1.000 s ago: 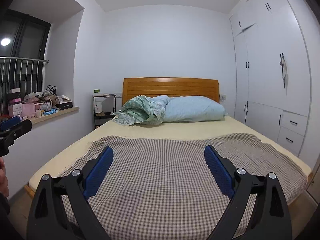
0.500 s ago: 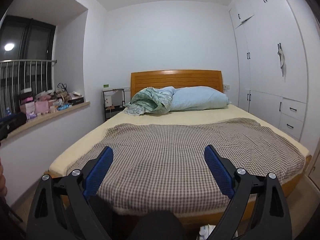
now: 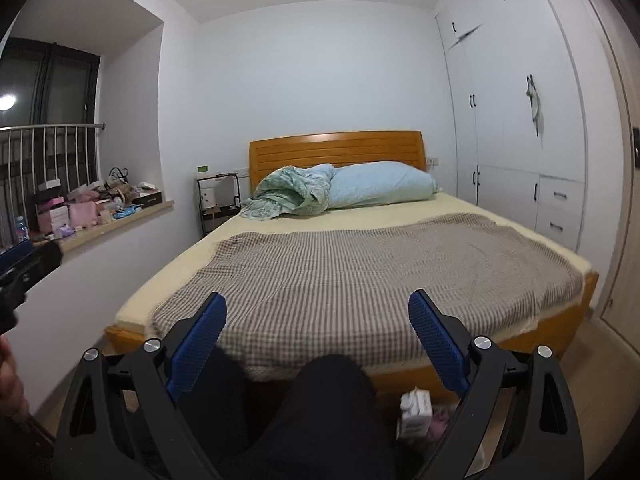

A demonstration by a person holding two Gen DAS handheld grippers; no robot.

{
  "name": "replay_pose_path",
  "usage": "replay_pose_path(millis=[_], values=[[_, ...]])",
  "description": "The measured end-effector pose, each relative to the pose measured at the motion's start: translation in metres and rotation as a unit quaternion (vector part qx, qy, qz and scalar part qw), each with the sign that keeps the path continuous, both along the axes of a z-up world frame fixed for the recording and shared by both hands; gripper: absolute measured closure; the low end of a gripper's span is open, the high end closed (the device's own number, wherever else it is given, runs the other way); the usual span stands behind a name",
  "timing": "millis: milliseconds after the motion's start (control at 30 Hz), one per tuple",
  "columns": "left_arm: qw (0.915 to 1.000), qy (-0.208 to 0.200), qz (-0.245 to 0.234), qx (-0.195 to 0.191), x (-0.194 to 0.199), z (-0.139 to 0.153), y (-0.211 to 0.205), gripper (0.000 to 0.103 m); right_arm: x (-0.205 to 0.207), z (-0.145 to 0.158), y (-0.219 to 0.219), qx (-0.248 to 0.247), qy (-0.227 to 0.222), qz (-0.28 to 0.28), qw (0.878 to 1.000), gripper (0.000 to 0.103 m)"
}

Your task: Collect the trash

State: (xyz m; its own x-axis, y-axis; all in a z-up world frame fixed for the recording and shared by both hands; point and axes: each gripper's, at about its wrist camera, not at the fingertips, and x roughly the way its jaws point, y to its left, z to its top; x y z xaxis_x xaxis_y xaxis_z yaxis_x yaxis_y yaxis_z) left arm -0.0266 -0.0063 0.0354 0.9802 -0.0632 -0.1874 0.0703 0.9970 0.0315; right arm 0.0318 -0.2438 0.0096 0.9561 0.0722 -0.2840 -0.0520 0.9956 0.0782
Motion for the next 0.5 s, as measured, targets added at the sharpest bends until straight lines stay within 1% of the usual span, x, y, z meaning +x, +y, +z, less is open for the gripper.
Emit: replay_pose_path(millis=[100,200,300,500], values=[[1.0000,0.005,-0.003,0.001,-0.012,-0.008,-0.001,0.008,-0.014,-0.008,0.003,-0.009,0.010,0.022,1.000,0.015],[0.9999,-0.002,-0.012,0.010,-0.019,-0.010,-0.005,0.008,-0.021,-0.005,0.001,-0.009,-0.007,0.025,1.000,0.015],[0.9997,-0.018,-0.006,0.013,-0.023,-0.007,-0.006,0.008,-0.023,-0.002,0.000,-0.008,-0.017,0.032,0.999,0.015],[0.9997,-0.024,-0.002,0.009,-0.025,-0.006,-0.004,0.008,-0.029,-0.003,0.003,-0.033,-0.029,0.013,0.999,0.015]])
